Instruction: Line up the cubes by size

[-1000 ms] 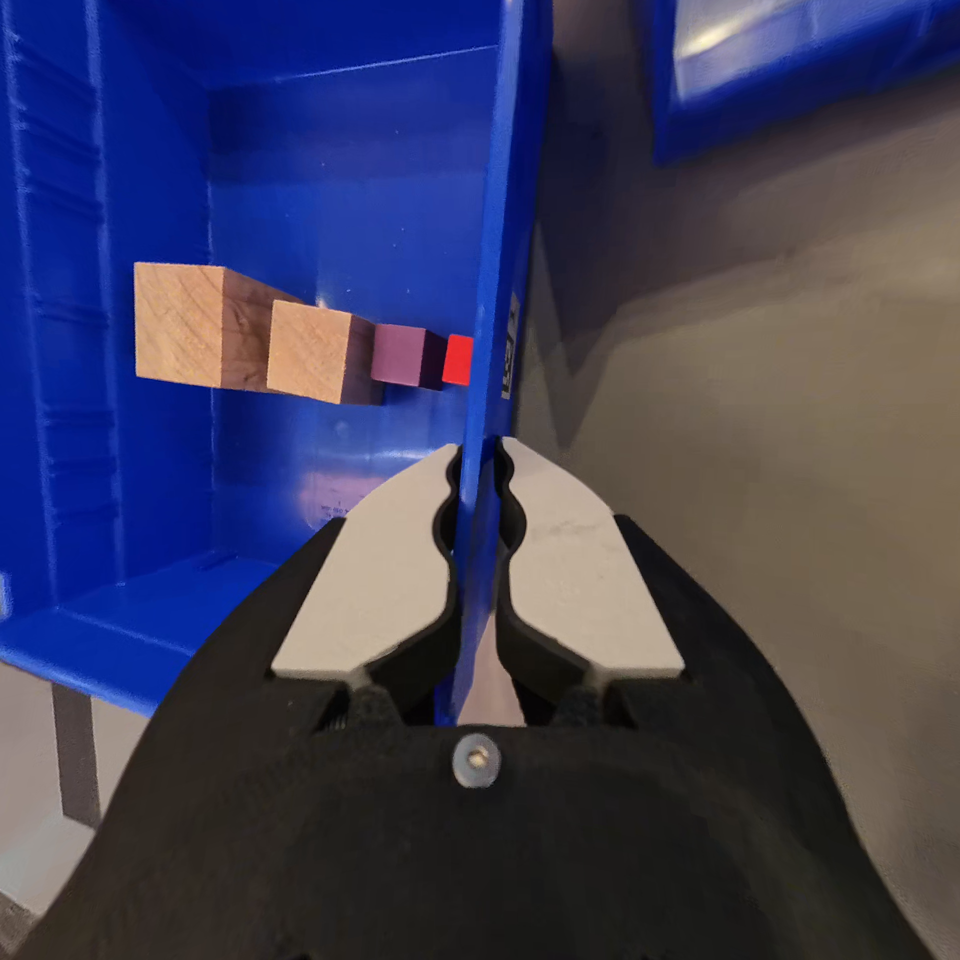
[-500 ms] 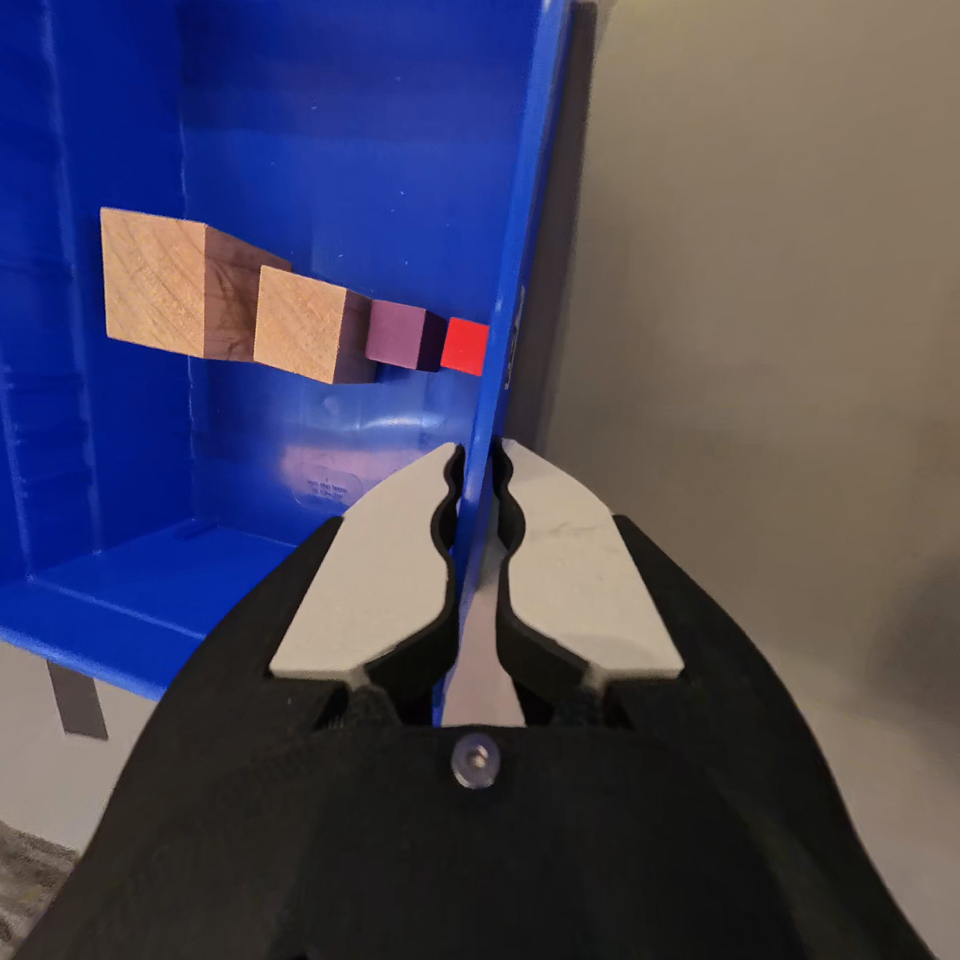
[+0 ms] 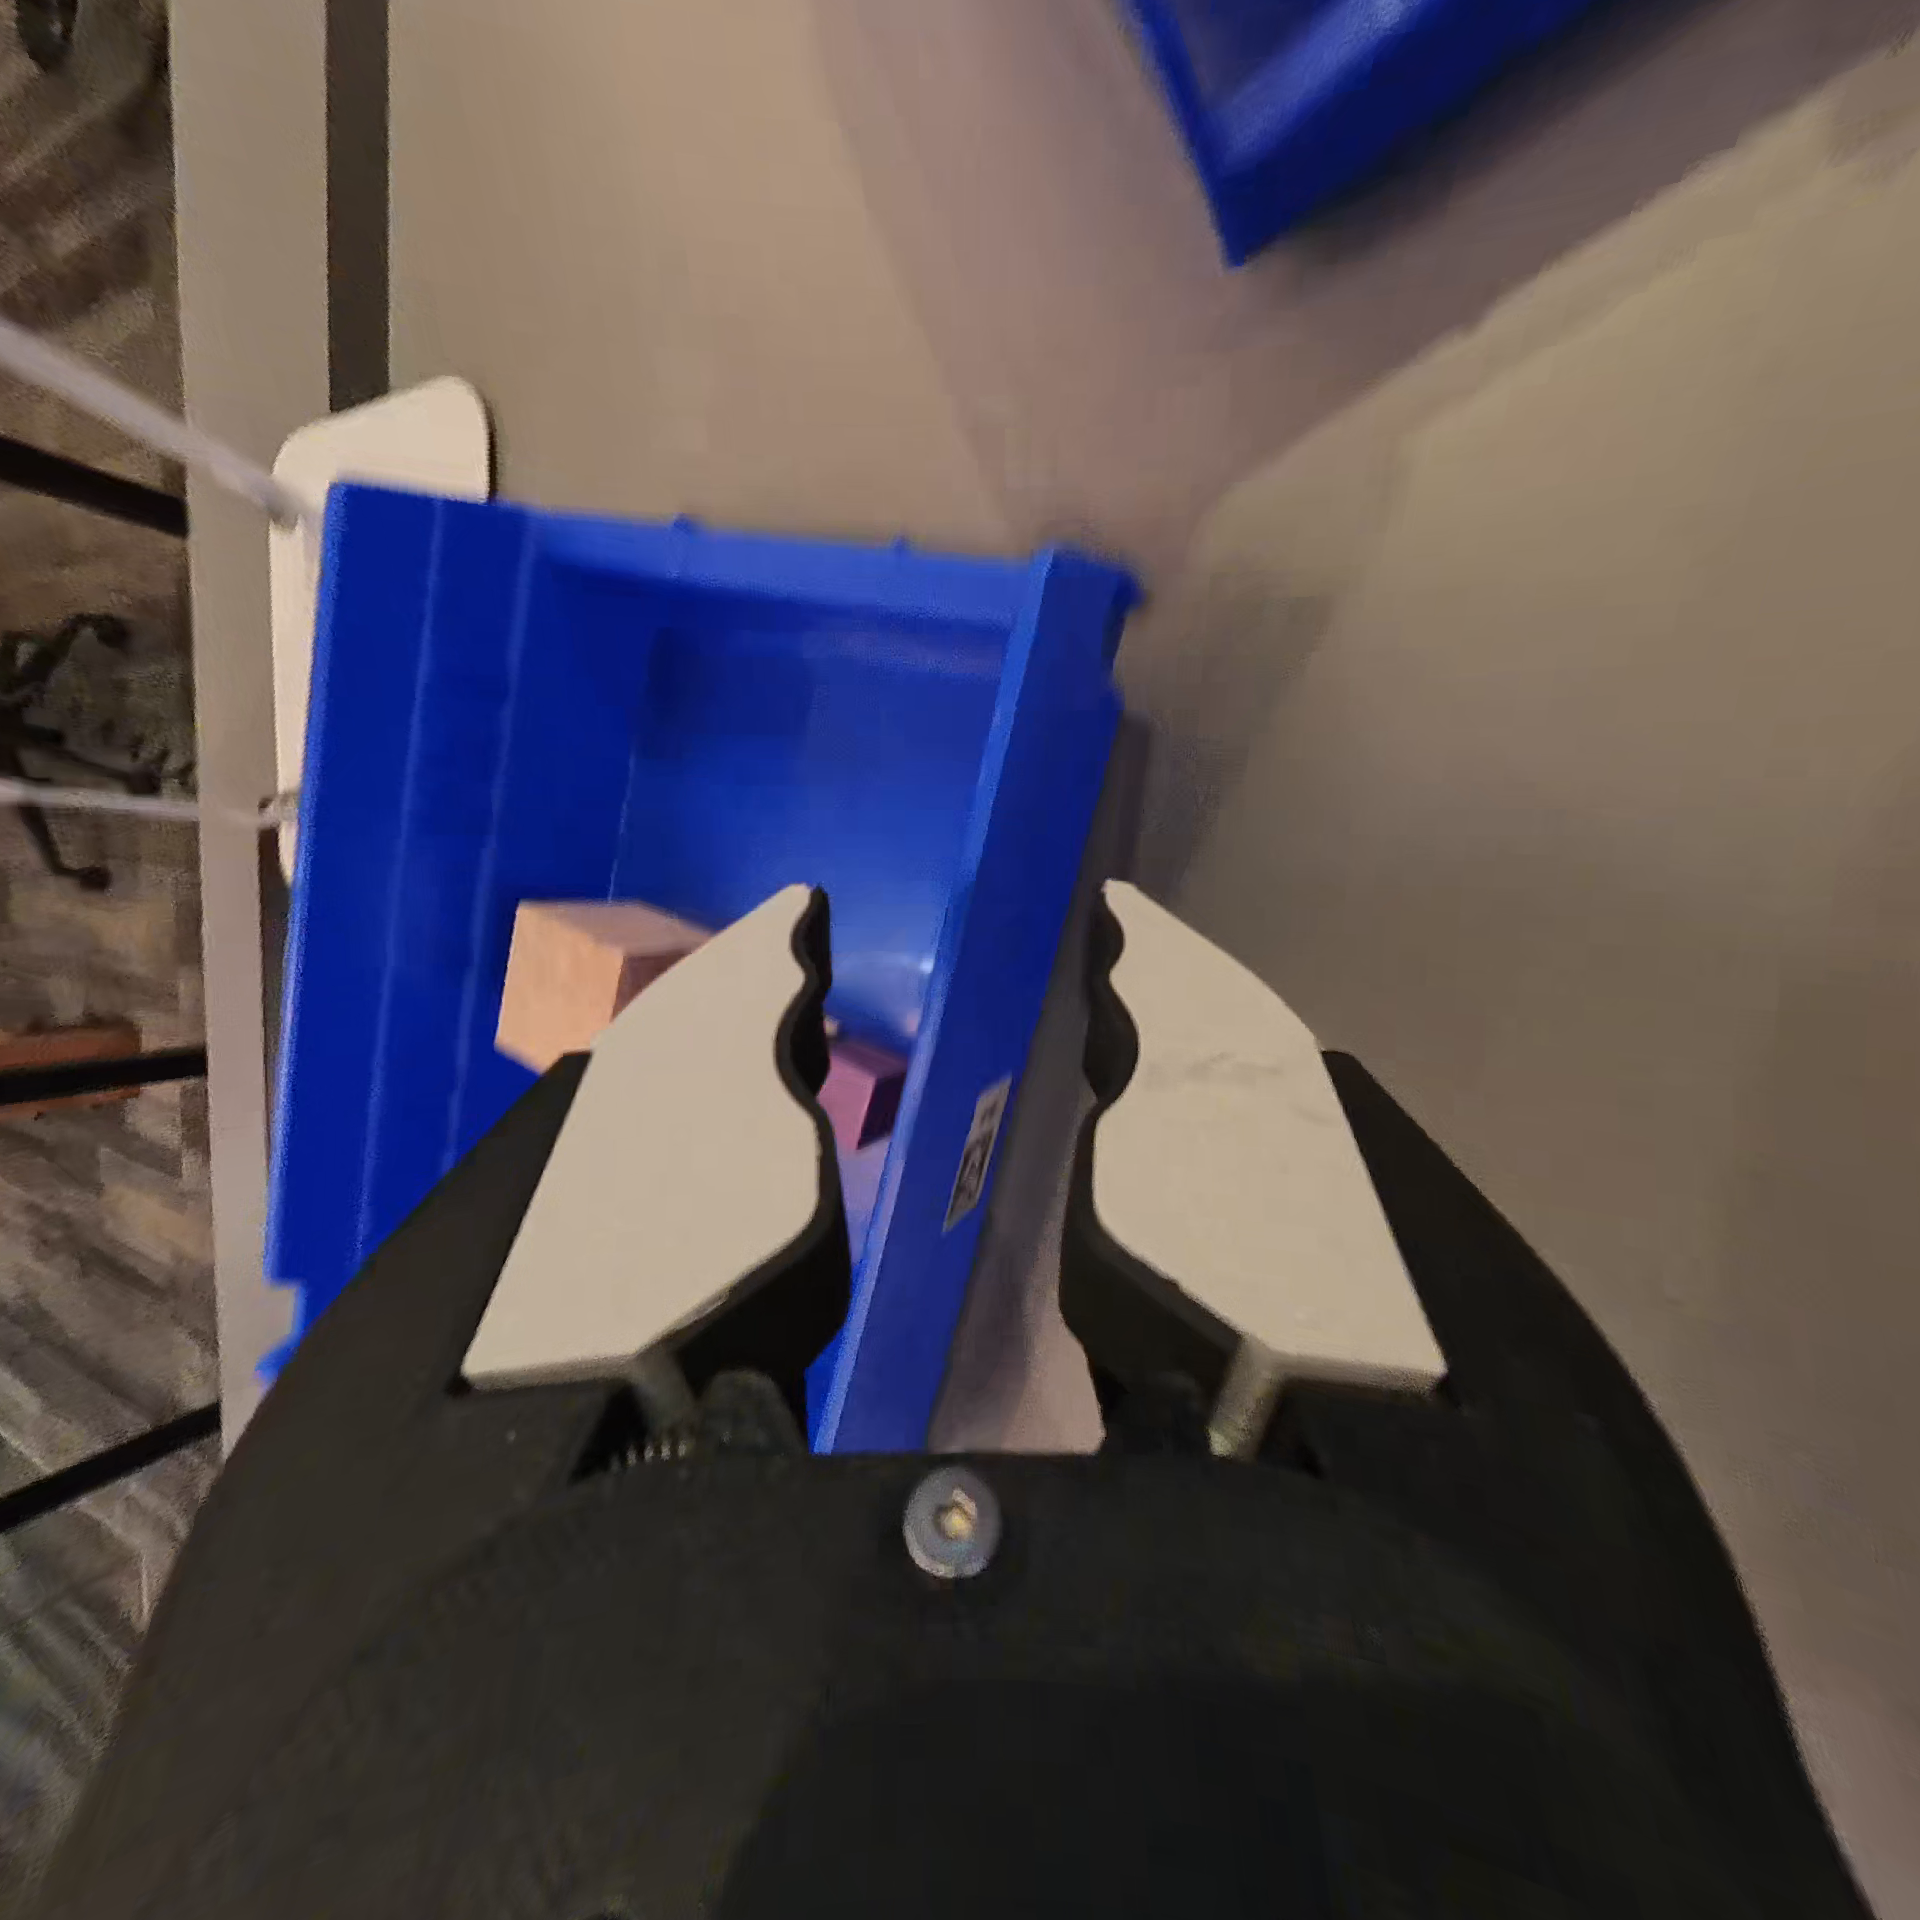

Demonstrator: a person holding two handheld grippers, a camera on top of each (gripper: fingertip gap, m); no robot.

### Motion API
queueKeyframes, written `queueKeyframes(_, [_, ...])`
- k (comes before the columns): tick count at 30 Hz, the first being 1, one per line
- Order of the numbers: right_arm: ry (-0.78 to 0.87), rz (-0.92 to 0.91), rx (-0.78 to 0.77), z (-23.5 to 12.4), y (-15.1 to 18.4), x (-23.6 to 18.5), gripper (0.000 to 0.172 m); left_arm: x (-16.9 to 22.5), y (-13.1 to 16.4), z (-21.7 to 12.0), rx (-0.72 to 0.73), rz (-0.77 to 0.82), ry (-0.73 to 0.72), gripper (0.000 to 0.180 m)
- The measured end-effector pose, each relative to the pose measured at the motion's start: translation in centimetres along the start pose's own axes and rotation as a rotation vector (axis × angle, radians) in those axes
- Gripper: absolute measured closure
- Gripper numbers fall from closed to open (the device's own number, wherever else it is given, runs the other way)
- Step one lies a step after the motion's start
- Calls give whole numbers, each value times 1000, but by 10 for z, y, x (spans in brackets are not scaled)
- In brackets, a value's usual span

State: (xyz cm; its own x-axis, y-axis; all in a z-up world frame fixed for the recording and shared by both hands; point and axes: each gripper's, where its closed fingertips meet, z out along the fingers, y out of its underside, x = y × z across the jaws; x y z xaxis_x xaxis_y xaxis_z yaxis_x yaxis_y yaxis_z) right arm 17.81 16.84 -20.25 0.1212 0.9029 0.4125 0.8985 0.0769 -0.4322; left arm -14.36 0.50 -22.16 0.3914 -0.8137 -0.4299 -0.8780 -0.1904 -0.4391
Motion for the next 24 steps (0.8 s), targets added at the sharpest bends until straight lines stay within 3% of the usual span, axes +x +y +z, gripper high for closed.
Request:
queueKeyframes(4, [-152, -38, 71, -2, -35, -76, 135, 13, -25, 36, -55, 63, 21, 140])
queueKeyframes(8, [-303, -23, 144, 3, -69, -137, 126, 18, -26, 56, -106, 63, 54, 153])
queueKeyframes(10, [-316, -43, 106, 12, -71, -153, 121, 21, -19, 61, -139, 64, 63, 156])
queueKeyframes(19, [-354, -51, -12, 38, -56, -183, 121, 35, -2, 52, -143, 109, 132, 165])
queueKeyframes(24, [-345, 14, 48, 27, -64, -172, 125, 48, 12, 38, -144, 149, 197, 168])
